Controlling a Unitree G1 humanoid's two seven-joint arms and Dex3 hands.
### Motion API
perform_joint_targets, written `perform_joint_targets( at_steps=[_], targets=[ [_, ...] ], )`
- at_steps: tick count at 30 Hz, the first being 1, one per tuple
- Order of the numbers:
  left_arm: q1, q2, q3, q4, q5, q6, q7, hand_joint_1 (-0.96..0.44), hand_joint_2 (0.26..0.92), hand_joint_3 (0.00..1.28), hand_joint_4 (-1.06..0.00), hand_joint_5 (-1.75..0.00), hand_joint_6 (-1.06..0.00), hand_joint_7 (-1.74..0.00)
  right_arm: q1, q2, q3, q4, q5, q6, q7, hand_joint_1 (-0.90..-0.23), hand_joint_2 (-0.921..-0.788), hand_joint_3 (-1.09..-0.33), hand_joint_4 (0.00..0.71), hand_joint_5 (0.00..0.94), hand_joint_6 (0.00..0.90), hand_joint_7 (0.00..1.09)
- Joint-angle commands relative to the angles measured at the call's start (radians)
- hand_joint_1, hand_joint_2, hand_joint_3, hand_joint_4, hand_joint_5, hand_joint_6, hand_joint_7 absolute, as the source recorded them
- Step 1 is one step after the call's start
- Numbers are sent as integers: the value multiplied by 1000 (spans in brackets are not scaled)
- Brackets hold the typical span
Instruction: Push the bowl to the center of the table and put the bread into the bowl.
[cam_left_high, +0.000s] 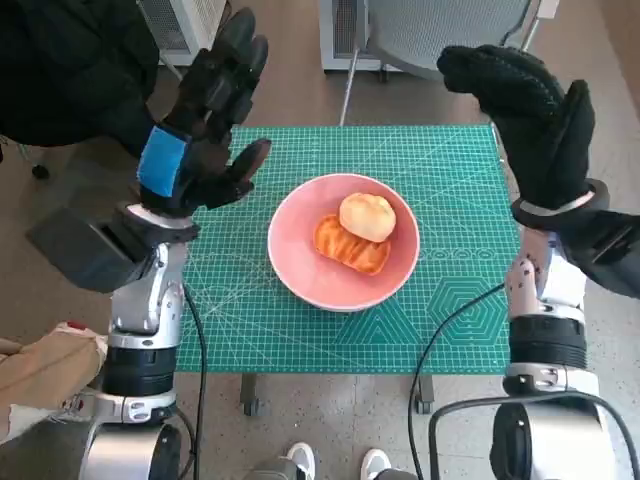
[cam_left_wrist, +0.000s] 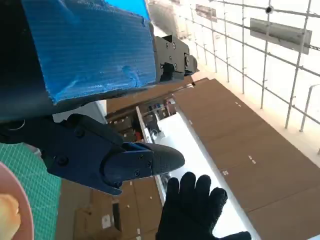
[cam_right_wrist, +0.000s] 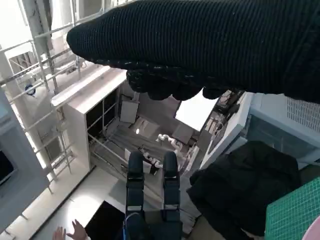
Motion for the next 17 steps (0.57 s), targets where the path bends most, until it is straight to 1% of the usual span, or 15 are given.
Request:
perform_joint_targets(
  at_steps=[1, 10, 17],
  targets=[
    [19, -7, 13, -35, -9, 6, 0, -674, 921, 511, -33, 0, -107, -57, 2, -6, 9, 1, -15, -4, -8, -708, -921, -882, 255, 0, 324, 0],
    [21, -16, 29, -19, -18, -2, -9, -671, 921, 517, -28, 0, -102, -61, 3, -11, 19, -6, -20, -14, -8, -704, -921, -885, 253, 0, 321, 0],
    [19, -18, 37, -21, -35, 14, -19, -669, 921, 512, -24, 0, -101, -65, -6, -12, 21, -4, -10, -10, -3, -704, -921, -887, 250, 0, 317, 0]
  ],
)
